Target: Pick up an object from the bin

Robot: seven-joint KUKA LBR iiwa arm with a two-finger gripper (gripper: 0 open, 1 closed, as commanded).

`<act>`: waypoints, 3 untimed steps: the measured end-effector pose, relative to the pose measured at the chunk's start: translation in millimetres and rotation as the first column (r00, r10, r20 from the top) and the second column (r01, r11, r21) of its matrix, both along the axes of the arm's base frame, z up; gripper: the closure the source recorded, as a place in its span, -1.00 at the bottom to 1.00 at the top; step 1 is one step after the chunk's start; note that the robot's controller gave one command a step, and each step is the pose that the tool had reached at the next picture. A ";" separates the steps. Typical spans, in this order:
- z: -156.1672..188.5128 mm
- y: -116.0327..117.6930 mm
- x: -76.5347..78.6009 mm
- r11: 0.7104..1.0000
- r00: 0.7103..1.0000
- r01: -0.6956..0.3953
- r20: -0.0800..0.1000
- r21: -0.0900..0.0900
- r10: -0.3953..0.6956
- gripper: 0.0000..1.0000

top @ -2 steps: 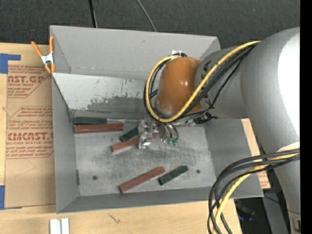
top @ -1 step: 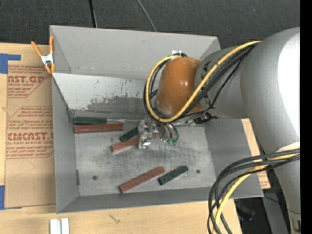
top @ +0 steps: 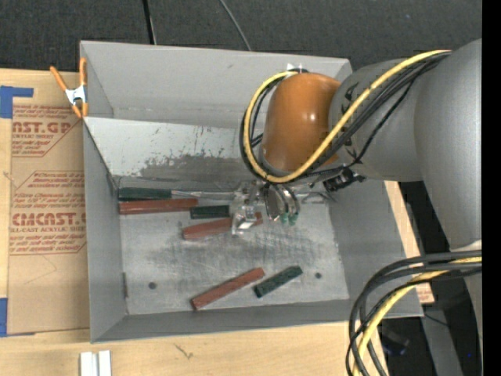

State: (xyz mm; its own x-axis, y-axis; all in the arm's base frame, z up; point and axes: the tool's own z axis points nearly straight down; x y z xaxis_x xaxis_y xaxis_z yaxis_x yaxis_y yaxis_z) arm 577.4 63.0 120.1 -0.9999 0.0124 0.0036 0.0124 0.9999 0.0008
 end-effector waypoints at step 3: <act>-8.9 58.7 4.7 1.000 1.000 0.020 0.005 0.001 -0.020 1.00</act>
Offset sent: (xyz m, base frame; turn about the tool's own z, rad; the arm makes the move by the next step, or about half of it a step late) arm 0.0002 0.0607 0.0204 -0.1614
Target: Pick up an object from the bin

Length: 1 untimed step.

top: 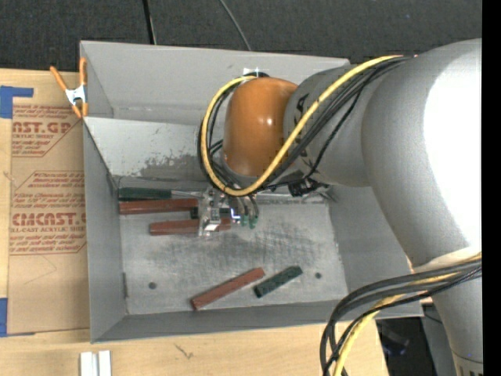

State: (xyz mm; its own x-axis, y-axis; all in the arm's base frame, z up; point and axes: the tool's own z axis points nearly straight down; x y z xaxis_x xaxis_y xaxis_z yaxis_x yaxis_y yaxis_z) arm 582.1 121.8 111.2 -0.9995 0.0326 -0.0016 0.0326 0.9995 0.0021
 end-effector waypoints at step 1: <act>41.8 -0.6 -0.1 1.000 1.000 -0.029 -0.009 -0.004 0.029 1.00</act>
Offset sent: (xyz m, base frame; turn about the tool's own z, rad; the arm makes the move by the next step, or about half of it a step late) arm -0.0002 -0.0083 0.0796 -0.0238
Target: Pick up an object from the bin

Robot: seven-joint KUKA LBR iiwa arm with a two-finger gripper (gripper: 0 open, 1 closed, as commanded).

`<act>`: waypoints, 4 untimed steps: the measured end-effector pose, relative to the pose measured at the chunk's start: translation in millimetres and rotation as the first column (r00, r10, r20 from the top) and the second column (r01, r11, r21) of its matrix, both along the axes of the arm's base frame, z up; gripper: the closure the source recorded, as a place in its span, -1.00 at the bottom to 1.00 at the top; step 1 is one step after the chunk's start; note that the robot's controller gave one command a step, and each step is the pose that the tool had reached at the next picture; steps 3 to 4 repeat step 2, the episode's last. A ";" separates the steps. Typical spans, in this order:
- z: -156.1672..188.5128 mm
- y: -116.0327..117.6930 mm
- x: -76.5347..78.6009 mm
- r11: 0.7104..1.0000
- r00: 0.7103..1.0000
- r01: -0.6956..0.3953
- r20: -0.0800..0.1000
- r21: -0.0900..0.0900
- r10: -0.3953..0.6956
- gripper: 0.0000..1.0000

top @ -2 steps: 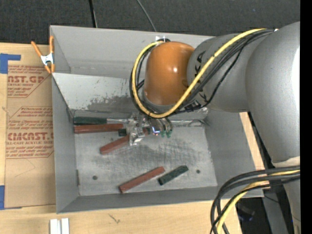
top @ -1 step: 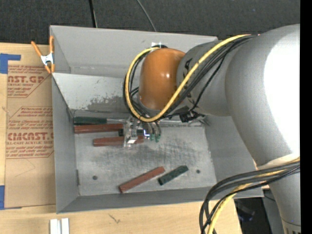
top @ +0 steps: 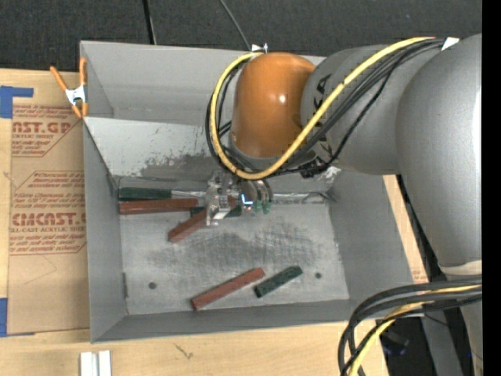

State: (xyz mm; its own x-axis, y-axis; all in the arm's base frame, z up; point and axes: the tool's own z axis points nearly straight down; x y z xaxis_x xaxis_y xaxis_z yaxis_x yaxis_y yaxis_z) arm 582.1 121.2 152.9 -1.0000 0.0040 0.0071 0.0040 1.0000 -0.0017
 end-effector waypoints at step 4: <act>88.5 -0.3 5.2 0.999 0.999 0.040 0.004 0.002 -0.040 1.00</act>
Offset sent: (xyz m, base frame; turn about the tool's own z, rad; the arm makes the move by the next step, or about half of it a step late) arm 0.0093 0.0034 0.1231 0.0633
